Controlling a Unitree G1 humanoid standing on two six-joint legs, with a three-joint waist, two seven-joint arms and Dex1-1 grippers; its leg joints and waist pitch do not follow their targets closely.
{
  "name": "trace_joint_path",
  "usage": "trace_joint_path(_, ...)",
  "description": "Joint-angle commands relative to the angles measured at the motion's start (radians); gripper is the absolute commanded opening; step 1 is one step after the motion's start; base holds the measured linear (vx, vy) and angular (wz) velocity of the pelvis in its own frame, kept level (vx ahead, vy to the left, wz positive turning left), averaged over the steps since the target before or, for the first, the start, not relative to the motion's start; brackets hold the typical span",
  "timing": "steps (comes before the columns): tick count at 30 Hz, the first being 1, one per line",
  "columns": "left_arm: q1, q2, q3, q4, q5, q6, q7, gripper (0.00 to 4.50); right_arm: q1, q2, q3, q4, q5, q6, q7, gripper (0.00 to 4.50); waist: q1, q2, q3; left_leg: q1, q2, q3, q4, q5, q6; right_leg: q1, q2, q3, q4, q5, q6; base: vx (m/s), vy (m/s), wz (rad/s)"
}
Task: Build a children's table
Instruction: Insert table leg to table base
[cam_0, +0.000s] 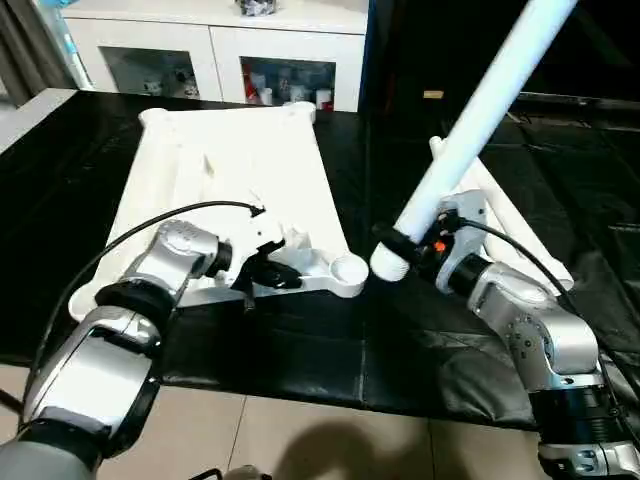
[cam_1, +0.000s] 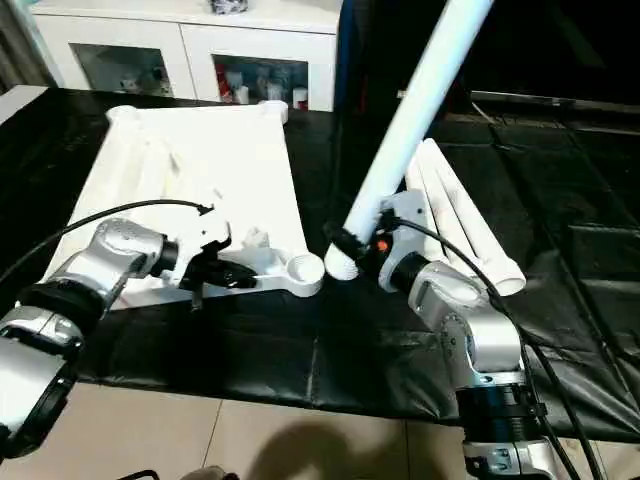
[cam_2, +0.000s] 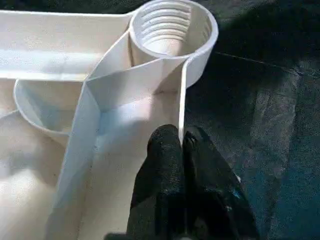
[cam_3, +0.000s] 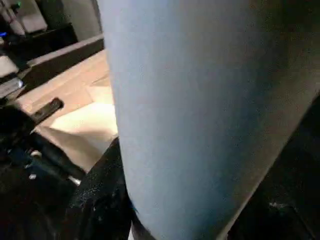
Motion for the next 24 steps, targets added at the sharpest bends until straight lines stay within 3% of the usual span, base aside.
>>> trace_joint_path(1,0.003,-0.002,-0.012,-0.005,0.019,0.005,-0.011,0.00,-0.016,-0.011,0.010,-0.022,-0.005,0.005,0.020,1.93,0.001,0.007,-0.077,0.021,0.023,-0.005,-0.062,-0.162,-0.019,0.063,-0.066,0.033,-0.073,0.040,-0.259,0.000,0.000,0.00)
trace_joint_path(9,0.040,-0.068,0.021,-0.089,-0.023,0.114,-0.035,0.00,-0.044,-0.026,0.048,-0.003,-0.003,0.006,0.087,1.93,0.006,0.002,-0.077,0.021,0.026,-0.004,-0.060,-0.145,0.002,0.062,-0.067,0.032,-0.070,0.052,-0.278,0.000,0.000,0.00)
trace_joint_path(10,0.048,-0.073,0.022,-0.110,-0.030,0.126,-0.039,0.00,-0.048,-0.027,0.051,0.005,-0.005,0.000,0.090,1.93,0.010,-0.003,-0.078,0.021,0.027,-0.003,-0.060,-0.142,0.007,0.062,-0.069,0.032,-0.069,0.051,-0.282,0.000,0.000,0.00)
trace_joint_path(20,0.084,-0.071,0.032,-0.189,-0.025,0.146,-0.032,0.00,-0.056,-0.017,0.066,0.048,-0.024,-0.029,0.101,1.93,0.009,0.000,-0.078,0.019,0.026,-0.004,-0.062,-0.140,0.004,0.061,-0.068,0.031,-0.072,0.031,-0.264,0.000,0.000,0.00)
trace_joint_path(21,0.091,-0.067,0.036,-0.203,-0.025,0.154,-0.030,0.00,-0.057,-0.016,0.067,0.049,-0.024,-0.030,0.101,1.93,0.009,-0.015,-0.077,0.018,0.026,-0.002,-0.063,-0.138,0.009,0.063,-0.067,0.031,-0.073,0.033,-0.263,0.000,0.000,0.00)
trace_joint_path(23,0.097,-0.063,0.036,-0.214,-0.023,0.156,-0.028,0.00,-0.057,-0.015,0.068,0.050,-0.026,-0.032,0.102,1.93,0.010,-0.004,-0.076,0.018,0.027,-0.004,-0.062,-0.132,0.012,0.060,-0.070,0.031,-0.071,0.027,-0.261,0.000,0.000,0.00)
trace_joint_path(24,0.098,-0.062,0.036,-0.217,-0.023,0.157,-0.028,0.00,-0.057,-0.014,0.069,0.051,-0.026,-0.033,0.102,1.93,0.010,-0.005,-0.077,0.019,0.027,-0.003,-0.062,-0.134,0.012,0.059,-0.069,0.031,-0.072,0.022,-0.259,0.000,0.000,0.00)
